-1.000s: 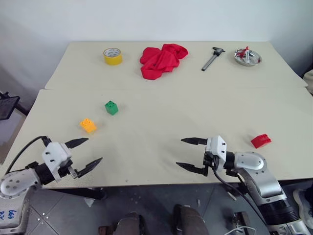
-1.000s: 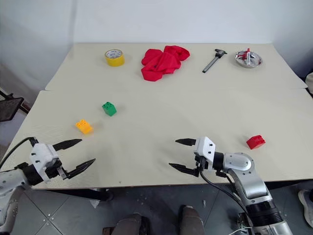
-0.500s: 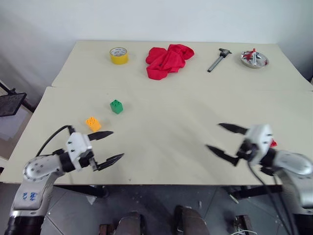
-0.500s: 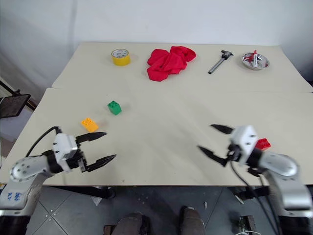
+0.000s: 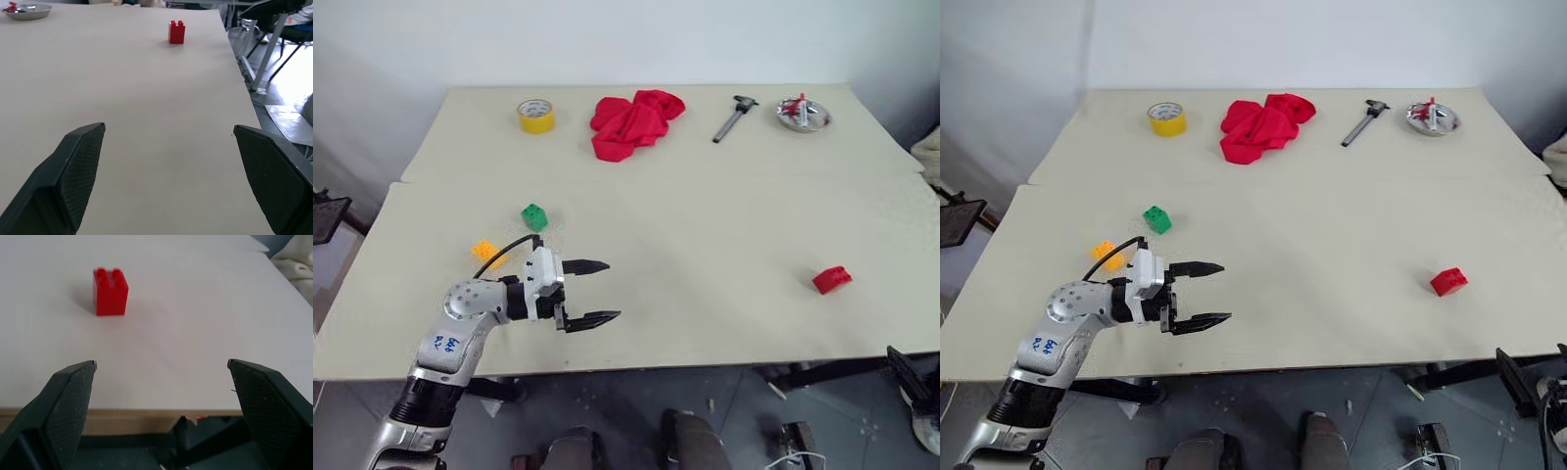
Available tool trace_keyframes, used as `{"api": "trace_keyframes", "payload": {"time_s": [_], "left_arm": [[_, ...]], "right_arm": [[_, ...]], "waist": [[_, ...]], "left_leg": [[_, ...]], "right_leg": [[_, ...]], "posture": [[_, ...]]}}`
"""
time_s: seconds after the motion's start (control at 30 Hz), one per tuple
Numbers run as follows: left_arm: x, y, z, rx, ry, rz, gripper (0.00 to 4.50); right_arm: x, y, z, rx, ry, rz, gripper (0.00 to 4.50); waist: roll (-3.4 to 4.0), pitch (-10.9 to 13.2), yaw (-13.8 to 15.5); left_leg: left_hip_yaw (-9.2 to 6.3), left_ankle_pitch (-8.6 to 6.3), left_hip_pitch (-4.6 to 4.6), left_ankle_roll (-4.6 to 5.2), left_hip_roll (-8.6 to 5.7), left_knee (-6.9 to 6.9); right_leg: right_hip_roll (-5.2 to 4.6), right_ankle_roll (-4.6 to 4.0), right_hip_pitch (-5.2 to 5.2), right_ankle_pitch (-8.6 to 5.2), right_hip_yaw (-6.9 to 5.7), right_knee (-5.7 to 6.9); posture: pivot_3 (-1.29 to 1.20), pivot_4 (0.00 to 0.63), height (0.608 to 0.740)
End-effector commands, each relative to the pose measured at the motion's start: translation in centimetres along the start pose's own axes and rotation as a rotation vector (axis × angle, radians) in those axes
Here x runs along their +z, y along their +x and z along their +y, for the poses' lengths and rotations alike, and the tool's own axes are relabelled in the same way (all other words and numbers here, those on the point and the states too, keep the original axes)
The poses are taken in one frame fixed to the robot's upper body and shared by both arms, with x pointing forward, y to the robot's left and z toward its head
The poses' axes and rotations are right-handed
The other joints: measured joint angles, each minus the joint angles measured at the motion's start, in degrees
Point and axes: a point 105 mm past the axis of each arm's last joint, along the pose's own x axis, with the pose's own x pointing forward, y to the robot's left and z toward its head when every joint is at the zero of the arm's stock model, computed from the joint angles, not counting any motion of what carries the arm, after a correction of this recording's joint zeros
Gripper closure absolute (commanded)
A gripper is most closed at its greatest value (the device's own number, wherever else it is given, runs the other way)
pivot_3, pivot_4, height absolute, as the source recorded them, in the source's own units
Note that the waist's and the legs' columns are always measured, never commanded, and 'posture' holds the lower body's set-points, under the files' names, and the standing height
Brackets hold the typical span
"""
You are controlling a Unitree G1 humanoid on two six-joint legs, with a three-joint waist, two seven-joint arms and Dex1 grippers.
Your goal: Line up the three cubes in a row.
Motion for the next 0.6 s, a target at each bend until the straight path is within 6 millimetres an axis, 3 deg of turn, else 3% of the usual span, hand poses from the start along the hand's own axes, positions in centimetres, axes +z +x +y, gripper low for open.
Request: {"api": "trace_keyframes", "payload": {"time_s": [0.03, 0.2, 0.3, 0.43, 0.6], "left_arm": [[0.9, 0.3, 0.0, -0.041, 0.016, -0.034, 0.02], [1.3, 0.7, -0.1, -0.077, 0.046, -0.051, 0.02], [1.3, 0.9, -0.1, -0.087, 0.052, -0.047, 0.02], [1.1, 0.5, -0.3, -0.086, 0.056, -0.031, 0.02], [0.9, 0.0, -0.5, -0.064, 0.053, -0.024, 0.0]], "right_arm": [[3.7, 2.7, 1.3, 0.061, 0.006, -0.06, 0.0], [4.4, 6.8, 2.0, 0.115, 0.05, 0.031, 0.0], [2.7, 8.9, 1.9, 0.12, 0.046, 0.135, 0.0], [1.4, 10.2, 2.0, 0.138, 0.016, 0.194, 0.0], [0.8, 11.1, 1.7, 0.114, 0.011, 0.193, 1.2]], "waist": [[0.02, -0.01, -0.6], [0.06, -0.03, 0.04], [0.06, -0.03, 1.06], [0.06, -0.03, 2.05], [0.06, -0.03, 2.18]], "left_leg": [[-0.01, 0.02, 0.02, 0.02, 0.1, 0.01], [-0.17, 0.08, -0.05, -0.01, -0.01, 0.02], [-0.13, 0.09, -0.1, 0.01, -0.1, 0.08], [-0.14, 0.11, -0.19, 0.06, -0.14, 0.08], [-0.11, 0.11, -0.21, 0.06, -0.13, 0.08]], "right_leg": [[-0.05, 0.0, 0.0, 0.0, 0.02, 0.02], [-0.04, -0.01, -0.1, 0.0, -0.06, 0.31], [-0.04, -0.01, -0.11, 0.01, -0.06, 0.25], [-0.04, 0.01, -0.11, 0.02, -0.07, 0.12], [-0.02, 0.05, -0.11, 0.04, -0.08, 0.05]], "posture": [[0.0, 0.15, 0.74], [0.0, 0.15, 0.74], [0.0, 0.15, 0.74], [0.0, 0.15, 0.74], [0.0, 0.15, 0.74]]}}
